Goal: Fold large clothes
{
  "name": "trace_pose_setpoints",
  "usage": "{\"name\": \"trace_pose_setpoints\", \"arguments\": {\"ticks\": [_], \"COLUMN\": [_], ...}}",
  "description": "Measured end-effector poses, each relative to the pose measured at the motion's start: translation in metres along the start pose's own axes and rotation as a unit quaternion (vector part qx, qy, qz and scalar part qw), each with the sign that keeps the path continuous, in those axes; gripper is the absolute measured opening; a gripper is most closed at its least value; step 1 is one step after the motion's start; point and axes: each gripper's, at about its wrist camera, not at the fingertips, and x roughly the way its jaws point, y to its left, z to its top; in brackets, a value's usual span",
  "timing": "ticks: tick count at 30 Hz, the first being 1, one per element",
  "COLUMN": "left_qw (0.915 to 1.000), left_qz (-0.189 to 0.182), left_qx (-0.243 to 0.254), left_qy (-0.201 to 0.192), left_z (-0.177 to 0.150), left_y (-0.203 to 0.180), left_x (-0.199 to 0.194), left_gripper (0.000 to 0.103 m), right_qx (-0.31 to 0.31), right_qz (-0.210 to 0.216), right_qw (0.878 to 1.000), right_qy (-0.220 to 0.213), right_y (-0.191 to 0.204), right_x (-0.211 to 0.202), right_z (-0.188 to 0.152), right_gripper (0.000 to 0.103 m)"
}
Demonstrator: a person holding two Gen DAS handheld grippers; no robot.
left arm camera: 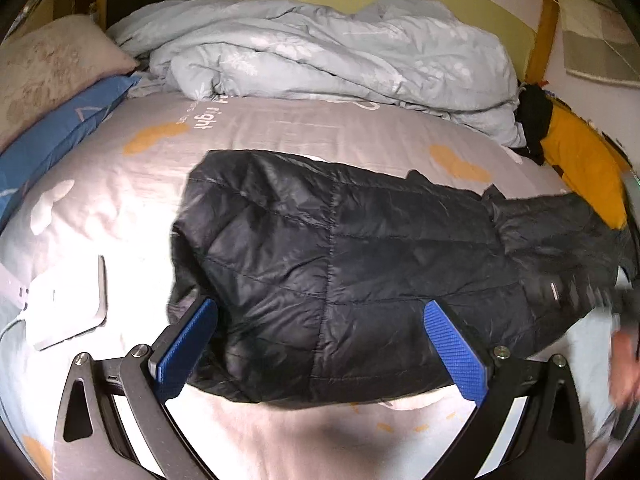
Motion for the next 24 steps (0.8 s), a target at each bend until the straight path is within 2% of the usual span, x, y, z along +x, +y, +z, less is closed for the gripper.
{"name": "trace_pose_setpoints", "arguments": {"ticks": [3,6,10,13,15,16,17,18,20,21,22,24], "left_qw": [0.9996,0.9994,0.9985,0.9979,0.9977,0.9978,0.9979,0.9981,0.9978,0.9976,0.9972,0.996], "left_qz": [-0.01,-0.007,-0.016,-0.015,-0.012,-0.013,-0.015,-0.018,-0.025,-0.024,-0.023,-0.015], "left_qx": [-0.025,-0.029,-0.046,-0.049,-0.044,-0.041,-0.036,-0.032,-0.023,-0.017,-0.011,0.004], "left_qy": [-0.011,-0.016,-0.024,-0.041,-0.049,-0.051,-0.051,-0.05,-0.057,-0.063,-0.07,-0.088], "left_z": [0.005,0.008,0.012,0.015,0.018,0.018,0.019,0.019,0.018,0.018,0.018,0.016], "left_y": [0.009,0.014,0.024,0.03,0.03,0.03,0.028,0.027,0.023,0.021,0.018,0.012], "left_x": [-0.009,-0.013,-0.022,-0.031,-0.035,-0.037,-0.038,-0.039,-0.043,-0.045,-0.047,-0.053], "left_gripper": [0.103,0.103,0.103,0.103,0.103,0.103,0.103,0.103,0.103,0.103,0.103,0.103], "right_qx": [-0.018,-0.005,0.0,-0.004,-0.018,-0.022,-0.025,-0.027,-0.024,-0.02,-0.011,0.008], "right_qz": [-0.014,-0.021,-0.011,-0.005,0.004,0.011,0.018,0.021,0.02,0.013,0.0,-0.029], "right_qw": [1.0,1.0,1.0,1.0,0.999,0.998,0.996,0.992,0.985,0.98,0.969,0.952], "right_qy": [0.006,0.009,-0.002,-0.023,-0.05,-0.062,-0.087,-0.118,-0.169,-0.198,-0.247,-0.304], "right_y": [0.002,-0.007,-0.009,-0.011,-0.012,-0.013,-0.016,-0.019,-0.026,-0.023,-0.029,-0.04], "right_x": [0.013,0.043,0.032,0.013,-0.006,-0.013,-0.025,-0.04,-0.063,-0.075,-0.09,-0.108], "right_z": [-0.022,-0.023,-0.027,-0.038,-0.047,-0.052,-0.058,-0.064,-0.074,-0.078,-0.083,-0.096], "right_gripper": [0.015,0.015,0.017,0.032,0.05,0.065,0.074,0.078,0.101,0.103,0.103,0.103]}}
